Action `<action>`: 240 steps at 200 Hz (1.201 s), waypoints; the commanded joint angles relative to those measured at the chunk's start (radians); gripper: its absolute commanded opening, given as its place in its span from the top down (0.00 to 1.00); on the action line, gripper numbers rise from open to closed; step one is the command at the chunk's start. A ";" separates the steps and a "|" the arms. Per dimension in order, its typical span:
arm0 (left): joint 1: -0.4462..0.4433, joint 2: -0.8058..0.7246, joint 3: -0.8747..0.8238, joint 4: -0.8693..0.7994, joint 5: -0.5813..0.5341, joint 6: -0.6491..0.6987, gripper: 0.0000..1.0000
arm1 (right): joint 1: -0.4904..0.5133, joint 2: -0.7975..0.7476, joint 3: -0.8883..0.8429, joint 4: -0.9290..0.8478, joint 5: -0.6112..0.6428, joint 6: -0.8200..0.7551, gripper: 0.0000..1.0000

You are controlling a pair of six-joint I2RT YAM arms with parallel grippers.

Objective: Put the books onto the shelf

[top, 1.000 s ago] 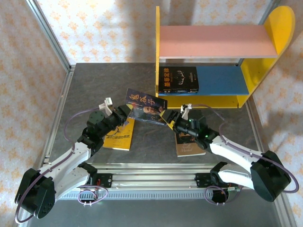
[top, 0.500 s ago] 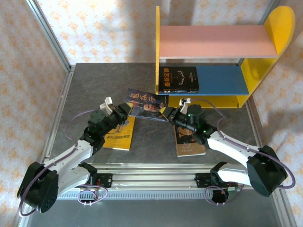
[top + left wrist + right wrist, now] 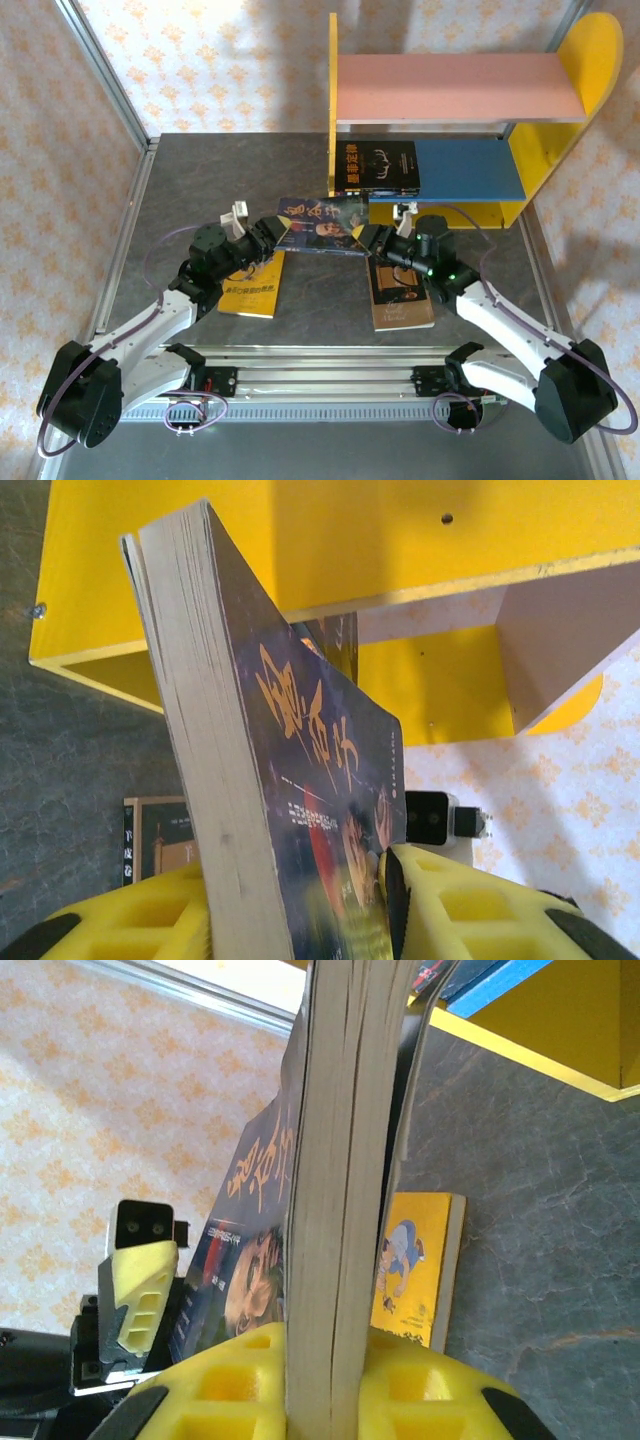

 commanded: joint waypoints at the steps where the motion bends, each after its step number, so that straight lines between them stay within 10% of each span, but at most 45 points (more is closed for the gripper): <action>1: 0.002 -0.002 0.057 0.009 0.051 0.035 0.59 | -0.013 -0.046 0.053 -0.064 -0.084 -0.086 1.00; 240: 0.003 -0.171 0.153 -0.516 -0.048 0.335 0.58 | -0.386 0.057 1.055 -0.761 -0.378 -0.501 1.00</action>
